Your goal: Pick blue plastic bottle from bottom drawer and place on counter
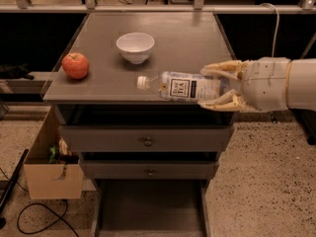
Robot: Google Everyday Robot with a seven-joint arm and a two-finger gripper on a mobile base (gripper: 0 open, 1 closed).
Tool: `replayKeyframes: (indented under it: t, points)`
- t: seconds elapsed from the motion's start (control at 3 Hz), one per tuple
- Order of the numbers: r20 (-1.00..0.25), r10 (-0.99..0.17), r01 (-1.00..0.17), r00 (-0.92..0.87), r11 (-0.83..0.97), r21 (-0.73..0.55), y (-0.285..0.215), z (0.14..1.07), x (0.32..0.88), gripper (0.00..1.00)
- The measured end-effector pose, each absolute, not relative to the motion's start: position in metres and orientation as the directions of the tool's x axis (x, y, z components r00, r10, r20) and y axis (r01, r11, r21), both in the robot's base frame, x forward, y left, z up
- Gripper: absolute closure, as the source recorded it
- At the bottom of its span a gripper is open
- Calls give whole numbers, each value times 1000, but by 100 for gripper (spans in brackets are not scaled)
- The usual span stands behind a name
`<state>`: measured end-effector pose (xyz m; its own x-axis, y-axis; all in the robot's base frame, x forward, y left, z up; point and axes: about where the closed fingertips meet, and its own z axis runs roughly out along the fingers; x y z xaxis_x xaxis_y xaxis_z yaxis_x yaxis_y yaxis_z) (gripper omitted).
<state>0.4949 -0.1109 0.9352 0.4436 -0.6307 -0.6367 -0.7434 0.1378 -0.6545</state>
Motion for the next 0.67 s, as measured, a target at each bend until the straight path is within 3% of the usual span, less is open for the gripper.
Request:
replayKeyframes:
  t: [0.67]
  points:
    - [-637,-610,-740,470,121,-662,-99,943,503,100]
